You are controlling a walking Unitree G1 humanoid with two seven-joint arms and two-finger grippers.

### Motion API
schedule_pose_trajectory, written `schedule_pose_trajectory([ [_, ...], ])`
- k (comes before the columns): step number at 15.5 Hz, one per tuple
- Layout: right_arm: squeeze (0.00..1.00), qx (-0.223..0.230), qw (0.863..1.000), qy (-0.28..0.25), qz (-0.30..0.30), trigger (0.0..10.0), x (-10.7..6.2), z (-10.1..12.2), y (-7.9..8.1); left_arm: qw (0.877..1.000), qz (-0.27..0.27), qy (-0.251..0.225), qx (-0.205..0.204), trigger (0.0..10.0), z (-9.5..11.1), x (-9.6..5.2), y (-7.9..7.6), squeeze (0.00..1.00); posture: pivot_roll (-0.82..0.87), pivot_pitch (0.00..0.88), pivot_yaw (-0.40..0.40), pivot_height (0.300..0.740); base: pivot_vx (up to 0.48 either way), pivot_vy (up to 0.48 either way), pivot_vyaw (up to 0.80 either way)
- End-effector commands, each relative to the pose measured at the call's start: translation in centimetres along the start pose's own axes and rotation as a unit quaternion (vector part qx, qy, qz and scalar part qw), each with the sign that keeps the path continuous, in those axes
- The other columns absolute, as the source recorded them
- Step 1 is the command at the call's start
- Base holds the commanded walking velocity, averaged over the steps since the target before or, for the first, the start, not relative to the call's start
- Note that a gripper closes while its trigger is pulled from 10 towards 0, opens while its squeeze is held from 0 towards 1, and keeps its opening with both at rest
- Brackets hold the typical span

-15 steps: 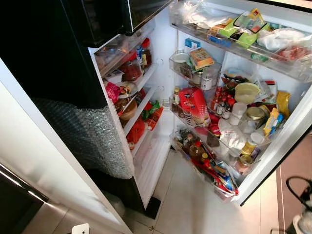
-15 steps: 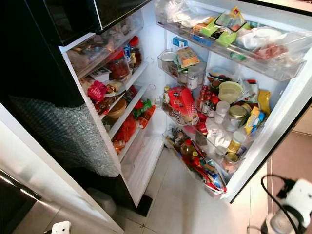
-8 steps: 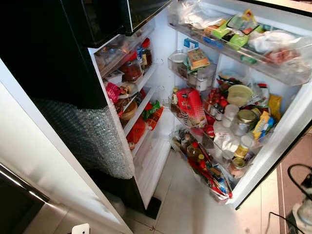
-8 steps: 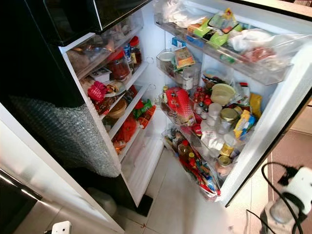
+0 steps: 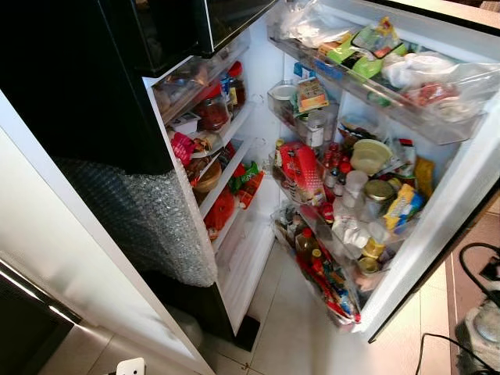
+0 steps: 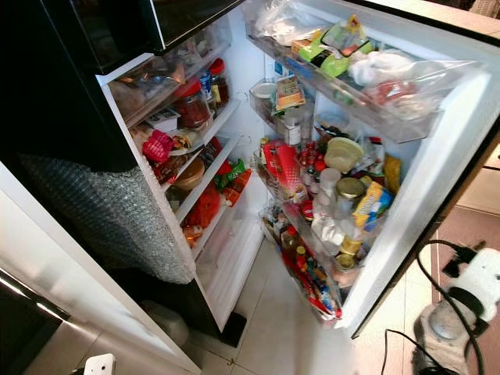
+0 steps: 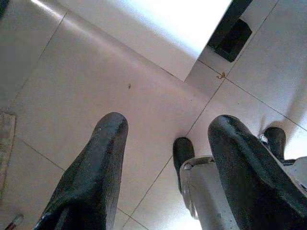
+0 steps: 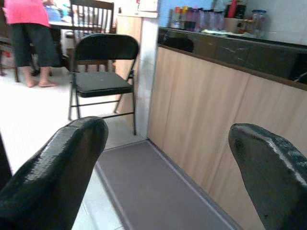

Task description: Restocking fridge

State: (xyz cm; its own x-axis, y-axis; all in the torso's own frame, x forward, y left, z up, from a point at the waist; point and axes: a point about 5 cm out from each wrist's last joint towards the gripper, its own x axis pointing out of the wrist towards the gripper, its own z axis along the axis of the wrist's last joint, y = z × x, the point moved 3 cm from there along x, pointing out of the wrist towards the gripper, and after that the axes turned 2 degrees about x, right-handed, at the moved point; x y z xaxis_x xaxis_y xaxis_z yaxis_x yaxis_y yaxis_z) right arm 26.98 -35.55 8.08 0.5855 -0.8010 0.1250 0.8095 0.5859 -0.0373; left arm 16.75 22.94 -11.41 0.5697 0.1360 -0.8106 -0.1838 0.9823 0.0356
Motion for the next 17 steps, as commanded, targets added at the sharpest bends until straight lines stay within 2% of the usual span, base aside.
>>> schedule_pose_trajectory([
  [1, 0.0, 0.007, 1.0, -0.006, 0.02, 10.0, -0.1, 0.5, 1.1, 1.0, 0.004, 0.008, 0.015, 10.0, -0.2, -0.1, 0.7, 0.0, -0.2, 0.0, 0.096, 0.74, 0.0, 0.0, 0.0],
  [5, 0.0, 0.014, 0.997, -0.026, 0.066, 10.0, -0.5, 1.5, 2.9, 1.0, 0.006, 0.004, 0.015, 10.0, 0.2, 0.0, 0.6, 0.0, -0.19, 0.0, 0.094, 0.74, 0.0, 0.0, 0.0],
  [7, 0.0, 0.011, 0.997, -0.034, 0.073, 10.0, -0.5, 1.9, 3.3, 1.0, 0.005, 0.002, 0.014, 10.0, 0.4, 0.1, 0.4, 0.0, -0.19, 0.0, 0.095, 0.74, 0.0, 0.0, 0.0],
  [10, 0.0, 0.024, 0.992, -0.036, 0.122, 10.0, -1.0, 2.3, 5.1, 1.0, 0.003, -0.001, 0.014, 10.0, 0.8, 0.2, 0.2, 0.0, -0.19, 0.0, 0.096, 0.74, 0.0, 0.0, 0.0],
  [13, 0.0, 0.038, 0.984, -0.035, 0.168, 10.0, -1.8, 2.5, 6.7, 1.0, 0.006, 0.001, 0.015, 10.0, 0.7, 0.1, 1.0, 0.0, -0.18, 0.0, 0.095, 0.74, 0.0, 0.0, 0.0],
  [14, 0.0, 0.038, 0.966, -0.056, 0.251, 10.0, -3.1, 3.5, 9.0, 1.0, 0.012, 0.003, 0.013, 10.0, 0.4, -0.1, 2.2, 0.0, -0.18, 0.0, 0.097, 0.74, 0.0, 0.0, 0.0],
  [16, 0.0, 0.052, 0.931, -0.073, 0.355, 10.0, -5.3, 4.6, 11.8, 1.0, 0.017, 0.005, 0.013, 10.0, 0.1, -0.4, 3.3, 0.0, -0.19, 0.0, 0.1, 0.74, 0.0, 0.0, 0.0],
  [17, 0.0, 0.072, 0.896, -0.06, 0.434, 10.0, -7.2, 5.1, 13.9, 1.0, 0.018, 0.006, 0.013, 10.0, 0.0, -0.5, 3.6, 0.0, -0.19, 0.0, 0.1, 0.74, 0.0, 0.0, 0.0],
])
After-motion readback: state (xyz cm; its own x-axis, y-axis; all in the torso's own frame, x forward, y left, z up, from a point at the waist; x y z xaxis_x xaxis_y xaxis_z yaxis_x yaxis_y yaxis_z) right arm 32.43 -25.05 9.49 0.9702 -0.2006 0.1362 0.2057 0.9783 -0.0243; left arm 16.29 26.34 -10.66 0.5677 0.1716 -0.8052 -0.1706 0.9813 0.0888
